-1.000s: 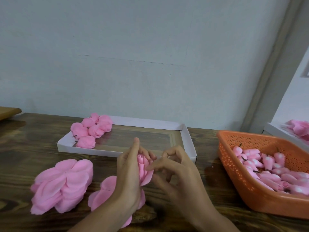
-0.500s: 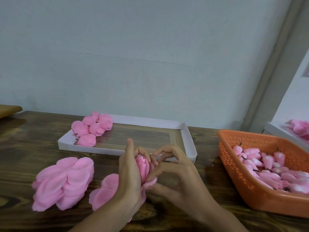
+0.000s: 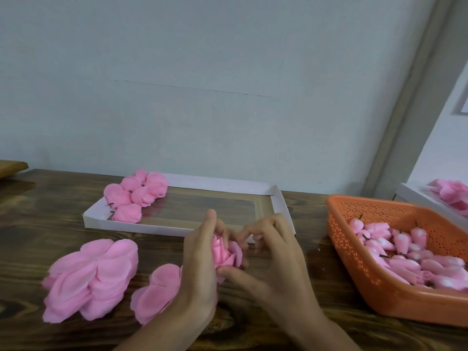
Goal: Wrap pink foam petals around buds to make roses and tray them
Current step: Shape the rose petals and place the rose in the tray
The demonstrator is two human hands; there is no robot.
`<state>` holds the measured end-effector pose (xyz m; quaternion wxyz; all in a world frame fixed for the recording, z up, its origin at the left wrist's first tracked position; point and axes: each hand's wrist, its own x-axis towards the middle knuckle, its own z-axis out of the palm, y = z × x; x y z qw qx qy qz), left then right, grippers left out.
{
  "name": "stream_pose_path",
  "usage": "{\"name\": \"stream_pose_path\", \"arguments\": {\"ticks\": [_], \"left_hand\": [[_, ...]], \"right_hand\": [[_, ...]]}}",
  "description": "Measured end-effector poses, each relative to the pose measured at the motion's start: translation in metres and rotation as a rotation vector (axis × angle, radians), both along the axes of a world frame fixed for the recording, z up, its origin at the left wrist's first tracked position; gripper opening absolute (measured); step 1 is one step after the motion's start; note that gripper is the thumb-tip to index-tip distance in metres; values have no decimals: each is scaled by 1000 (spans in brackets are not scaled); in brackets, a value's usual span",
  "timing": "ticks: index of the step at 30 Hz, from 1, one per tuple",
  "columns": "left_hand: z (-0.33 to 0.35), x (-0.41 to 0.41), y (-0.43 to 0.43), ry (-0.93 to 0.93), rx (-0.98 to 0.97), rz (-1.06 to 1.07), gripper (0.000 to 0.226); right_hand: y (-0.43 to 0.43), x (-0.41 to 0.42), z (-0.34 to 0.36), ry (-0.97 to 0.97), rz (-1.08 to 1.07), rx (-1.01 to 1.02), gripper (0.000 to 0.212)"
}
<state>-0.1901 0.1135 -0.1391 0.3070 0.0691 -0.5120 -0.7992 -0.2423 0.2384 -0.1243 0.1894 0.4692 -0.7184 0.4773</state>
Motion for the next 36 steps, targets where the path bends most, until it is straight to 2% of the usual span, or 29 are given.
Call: {"name": "stream_pose_path", "arguments": {"ticks": [3, 7, 16, 21, 24, 26, 31, 33, 36], "left_hand": [[4, 0, 1, 56, -38, 88, 55], [8, 2, 1, 72, -17, 116, 49], [9, -1, 0, 60, 16, 178, 46], [5, -3, -6, -8, 55, 148, 44], [5, -3, -8, -76, -13, 61, 45], [3, -3, -7, -105, -66, 21, 48], [5, 2, -2, -39, -5, -93, 68], [7, 3, -2, -38, 31, -116, 66], [2, -1, -2, -84, -84, -50, 60]], "right_hand": [[-2, 6, -3, -100, -66, -79, 54], [-6, 10, -11, 3, -82, -113, 39], [-12, 19, -24, 86, -195, -44, 12], [-8, 9, -22, 159, -60, -8, 18], [-1, -4, -15, 128, -5, 73, 48], [0, -9, -11, 138, 31, 121, 57], [-2, -12, -10, 186, 43, 111, 42], [-2, -10, -11, 186, 52, 94, 40], [-1, -9, -11, 177, 98, 81, 36]]}}
